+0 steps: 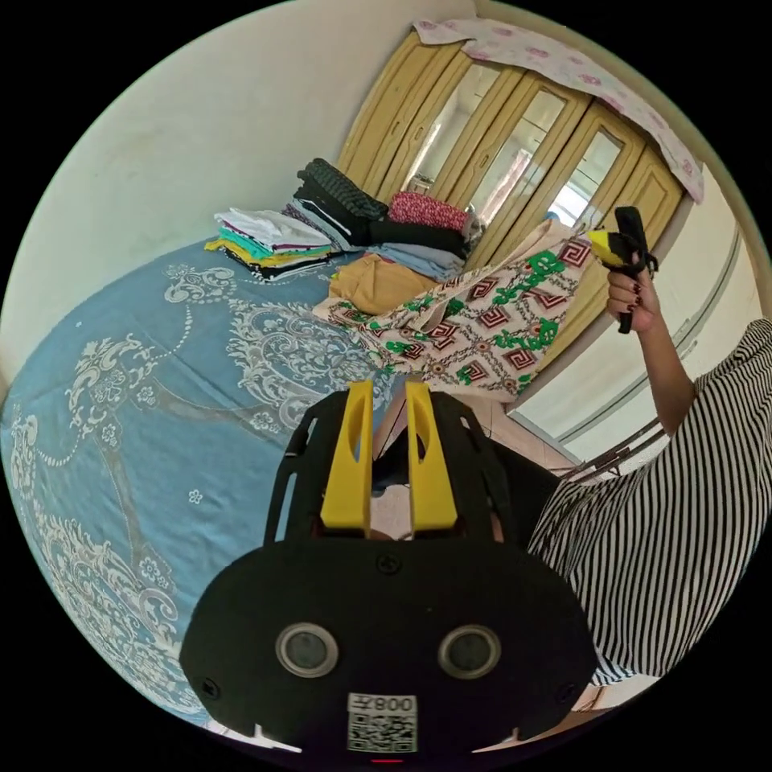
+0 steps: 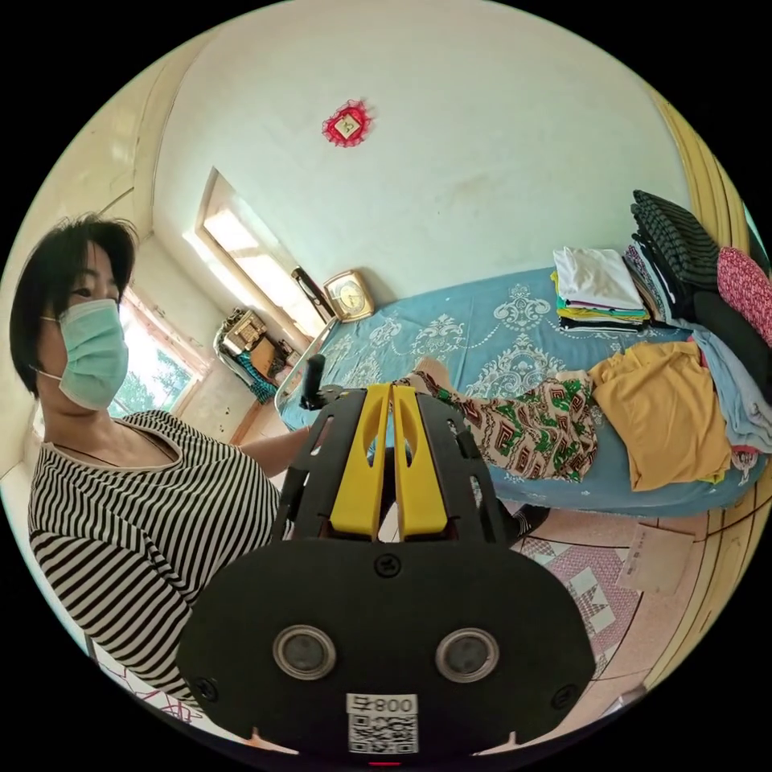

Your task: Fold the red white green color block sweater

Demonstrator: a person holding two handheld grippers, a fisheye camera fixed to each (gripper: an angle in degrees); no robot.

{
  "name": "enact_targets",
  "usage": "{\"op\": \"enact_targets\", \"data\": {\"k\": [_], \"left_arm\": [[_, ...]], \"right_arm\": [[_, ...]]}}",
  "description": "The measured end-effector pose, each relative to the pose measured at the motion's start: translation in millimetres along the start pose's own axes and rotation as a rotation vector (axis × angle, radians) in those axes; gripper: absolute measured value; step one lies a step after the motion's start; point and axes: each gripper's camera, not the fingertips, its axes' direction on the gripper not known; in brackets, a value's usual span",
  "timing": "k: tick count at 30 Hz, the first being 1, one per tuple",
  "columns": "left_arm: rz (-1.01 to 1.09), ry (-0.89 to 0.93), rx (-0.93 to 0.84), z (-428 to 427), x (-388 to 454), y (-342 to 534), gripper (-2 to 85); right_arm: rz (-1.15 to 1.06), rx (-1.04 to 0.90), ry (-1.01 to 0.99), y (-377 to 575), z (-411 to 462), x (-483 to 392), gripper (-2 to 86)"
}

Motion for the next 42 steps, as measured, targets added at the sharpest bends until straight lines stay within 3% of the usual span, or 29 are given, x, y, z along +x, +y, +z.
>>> {"op": "enact_targets", "data": {"k": [6,11,18,24,33,42], "left_arm": [[0.094,0.014,-0.115,77.7,40.7,-22.8,7.8],[0.230,-0.122,-0.250,126.4,82.7,-37.6,8.4],[0.317,-0.197,-0.354,160.9,114.7,-32.3,7.1],[0.292,-0.128,-0.364,164.1,129.4,-5.2,2.1],[0.187,-0.129,-0.056,22.5,156.4,62.5,0.8],[0.194,-0.380,0.281,-193.6,236.7,177.2,0.7]], "right_arm": [[0.013,0.013,0.040,13.5,-78.9,3.6,0.2],[0.049,0.041,0.047,20.6,-139.0,20.6,0.2],[0.060,0.057,0.008,13.8,-195.1,43.9,0.2],[0.064,0.082,-0.014,4.1,-239.4,57.0,0.2],[0.049,0.150,0.016,-5.2,-308.9,52.3,0.2],[-0.115,0.262,0.060,-28.5,-374.1,-14.7,0.2]]}}
